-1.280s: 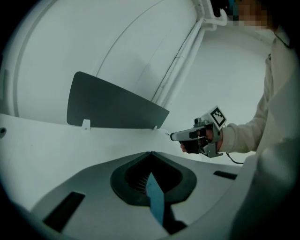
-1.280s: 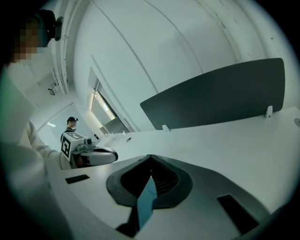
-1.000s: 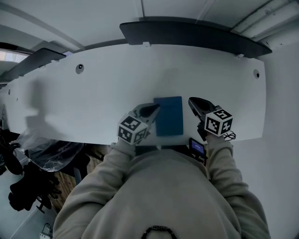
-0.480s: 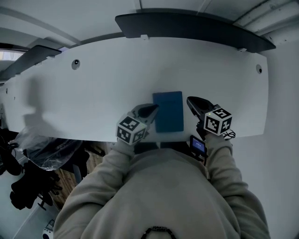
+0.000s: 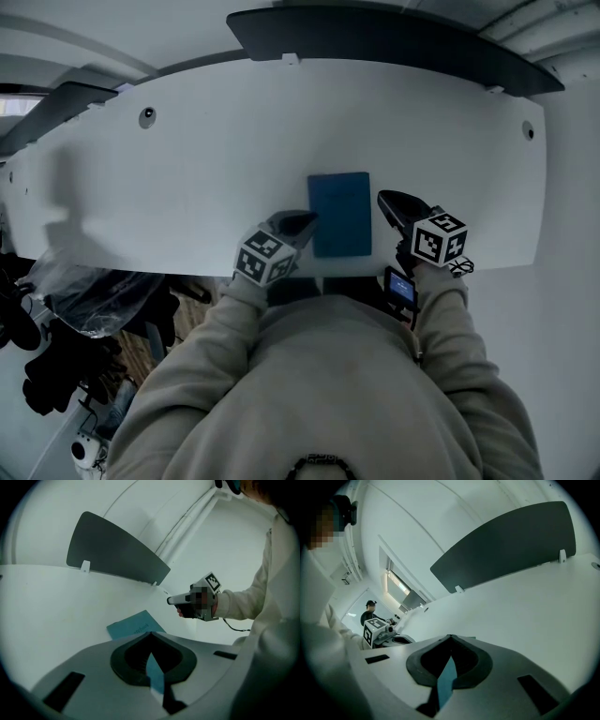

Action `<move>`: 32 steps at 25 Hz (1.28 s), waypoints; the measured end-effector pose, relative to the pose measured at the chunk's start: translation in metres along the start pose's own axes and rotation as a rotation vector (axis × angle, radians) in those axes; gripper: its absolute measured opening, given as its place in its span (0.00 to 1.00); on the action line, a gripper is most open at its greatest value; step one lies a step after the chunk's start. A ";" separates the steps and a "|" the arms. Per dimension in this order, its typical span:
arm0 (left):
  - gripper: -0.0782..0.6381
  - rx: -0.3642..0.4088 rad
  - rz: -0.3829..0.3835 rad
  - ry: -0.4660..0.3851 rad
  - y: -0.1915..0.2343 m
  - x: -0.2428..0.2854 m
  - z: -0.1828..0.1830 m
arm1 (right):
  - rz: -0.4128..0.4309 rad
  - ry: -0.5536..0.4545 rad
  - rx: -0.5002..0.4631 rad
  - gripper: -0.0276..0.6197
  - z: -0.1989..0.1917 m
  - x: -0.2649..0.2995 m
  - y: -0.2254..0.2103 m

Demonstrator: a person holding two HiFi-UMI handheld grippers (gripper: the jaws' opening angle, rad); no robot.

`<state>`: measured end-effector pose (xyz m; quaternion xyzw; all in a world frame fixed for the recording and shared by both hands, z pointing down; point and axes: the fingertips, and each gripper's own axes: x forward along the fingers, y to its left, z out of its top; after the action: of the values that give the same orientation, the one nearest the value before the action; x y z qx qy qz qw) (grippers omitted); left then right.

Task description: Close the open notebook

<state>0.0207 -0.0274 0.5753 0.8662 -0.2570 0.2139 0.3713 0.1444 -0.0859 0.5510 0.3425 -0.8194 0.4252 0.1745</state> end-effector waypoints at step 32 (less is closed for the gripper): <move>0.11 -0.007 0.009 0.172 0.009 0.041 -0.056 | 0.012 0.204 0.033 0.30 -0.095 0.024 -0.016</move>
<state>0.0374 -0.0022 0.6384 0.8423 -0.2288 0.2883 0.3939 0.1387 -0.0249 0.6285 0.2955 -0.7923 0.4724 0.2486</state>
